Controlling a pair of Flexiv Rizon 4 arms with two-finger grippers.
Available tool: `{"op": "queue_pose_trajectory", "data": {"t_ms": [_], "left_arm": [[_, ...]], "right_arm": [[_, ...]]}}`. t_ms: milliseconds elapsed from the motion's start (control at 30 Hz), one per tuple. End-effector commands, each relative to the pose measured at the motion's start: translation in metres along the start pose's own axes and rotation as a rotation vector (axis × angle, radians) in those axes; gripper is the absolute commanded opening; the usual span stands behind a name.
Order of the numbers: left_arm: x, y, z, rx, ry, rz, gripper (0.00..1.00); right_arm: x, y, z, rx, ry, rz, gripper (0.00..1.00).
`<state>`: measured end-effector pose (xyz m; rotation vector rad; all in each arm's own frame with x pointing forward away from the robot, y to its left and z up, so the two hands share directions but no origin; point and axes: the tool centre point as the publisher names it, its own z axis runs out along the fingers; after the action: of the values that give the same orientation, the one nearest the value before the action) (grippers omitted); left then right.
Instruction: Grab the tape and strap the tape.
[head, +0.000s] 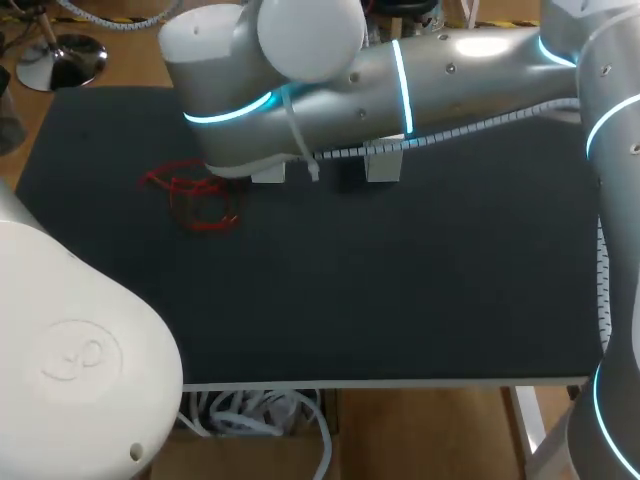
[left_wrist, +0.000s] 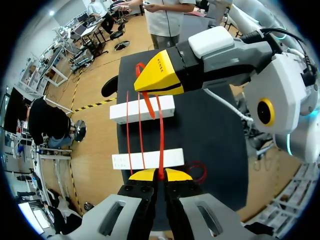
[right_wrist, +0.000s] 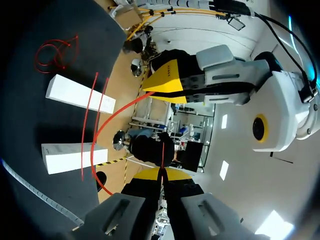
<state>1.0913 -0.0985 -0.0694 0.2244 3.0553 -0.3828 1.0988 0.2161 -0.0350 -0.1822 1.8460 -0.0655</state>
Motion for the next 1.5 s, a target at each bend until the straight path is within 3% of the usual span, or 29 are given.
{"op": "queue_pose_trajectory", "data": {"t_ms": [33,867,1500], "left_arm": [[0.0,0.0,-0.001,-0.003,0.002,-0.001,0.0],[0.0,0.0,-0.001,-0.003,0.002,-0.001,0.0],[0.0,0.0,-0.001,-0.003,0.002,-0.001,0.0]], "right_arm": [[0.002,-0.002,-0.001,-0.016,-0.016,-0.014,0.0],[-0.001,0.014,-0.004,0.017,-0.15,-0.039,0.0],[0.006,0.026,-0.007,0.014,-0.175,-0.031,0.0]]}}
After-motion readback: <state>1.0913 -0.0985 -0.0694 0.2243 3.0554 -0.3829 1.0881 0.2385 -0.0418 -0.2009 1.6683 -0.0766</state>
